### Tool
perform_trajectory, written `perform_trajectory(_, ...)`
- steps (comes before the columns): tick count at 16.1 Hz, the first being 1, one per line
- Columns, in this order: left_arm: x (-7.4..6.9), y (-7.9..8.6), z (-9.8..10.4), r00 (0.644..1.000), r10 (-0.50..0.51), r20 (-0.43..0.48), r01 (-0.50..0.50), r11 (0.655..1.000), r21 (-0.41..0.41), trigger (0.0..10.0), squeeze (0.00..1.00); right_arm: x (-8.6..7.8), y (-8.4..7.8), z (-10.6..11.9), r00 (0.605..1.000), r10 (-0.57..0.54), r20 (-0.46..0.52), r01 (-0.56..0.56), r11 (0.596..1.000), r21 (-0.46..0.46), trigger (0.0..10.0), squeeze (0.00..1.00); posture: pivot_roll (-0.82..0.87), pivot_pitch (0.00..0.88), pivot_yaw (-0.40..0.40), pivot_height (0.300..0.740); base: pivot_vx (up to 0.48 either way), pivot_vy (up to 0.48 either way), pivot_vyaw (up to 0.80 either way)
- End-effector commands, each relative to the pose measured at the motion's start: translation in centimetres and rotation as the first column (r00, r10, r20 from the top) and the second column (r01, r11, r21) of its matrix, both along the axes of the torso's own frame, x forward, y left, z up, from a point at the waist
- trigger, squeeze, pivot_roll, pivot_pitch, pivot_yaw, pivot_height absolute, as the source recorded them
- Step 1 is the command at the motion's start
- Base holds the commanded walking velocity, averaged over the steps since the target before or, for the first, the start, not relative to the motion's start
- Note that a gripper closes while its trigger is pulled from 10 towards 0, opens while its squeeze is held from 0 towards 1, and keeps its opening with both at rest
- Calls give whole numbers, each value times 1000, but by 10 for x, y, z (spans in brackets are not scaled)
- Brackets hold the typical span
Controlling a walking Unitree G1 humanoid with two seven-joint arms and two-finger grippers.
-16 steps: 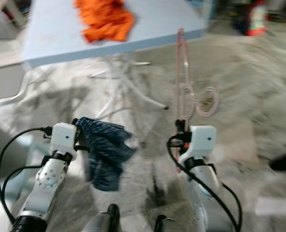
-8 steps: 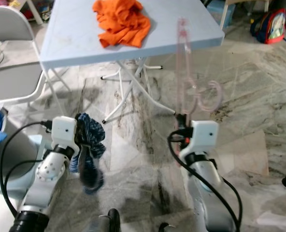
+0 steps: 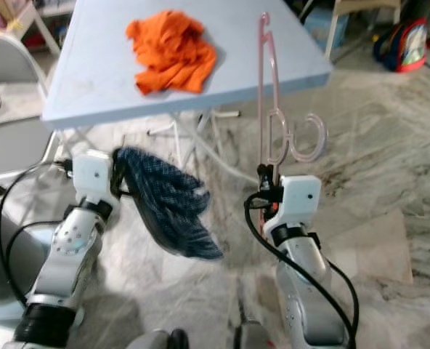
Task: Hang hanger
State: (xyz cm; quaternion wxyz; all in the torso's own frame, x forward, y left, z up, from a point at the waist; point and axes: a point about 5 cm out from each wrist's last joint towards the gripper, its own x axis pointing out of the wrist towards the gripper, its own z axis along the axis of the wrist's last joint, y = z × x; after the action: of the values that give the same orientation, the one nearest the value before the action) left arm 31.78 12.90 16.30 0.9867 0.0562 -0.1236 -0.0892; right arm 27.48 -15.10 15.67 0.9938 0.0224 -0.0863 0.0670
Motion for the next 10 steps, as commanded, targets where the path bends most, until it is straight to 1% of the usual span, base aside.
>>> perform_trajectory(1,0,6,5,1000,19,11,-19,1000,6,10000,0,-3,1,6,1000,1,31,-1,1000,9,10000,0,21,214,59,740,386,255,0)
perform_trajectory(6,-1,6,5,1000,23,1,-23,1000,4,10000,0,-3,2,6,999,13,36,-13,1000,-6,10000,0,22,215,56,740,393,262,0)
perform_trajectory(10,3,4,16,999,29,25,-29,1000,-7,10000,0,-1,3,9,999,11,46,-11,1000,2,10000,0,25,216,52,740,393,276,0)
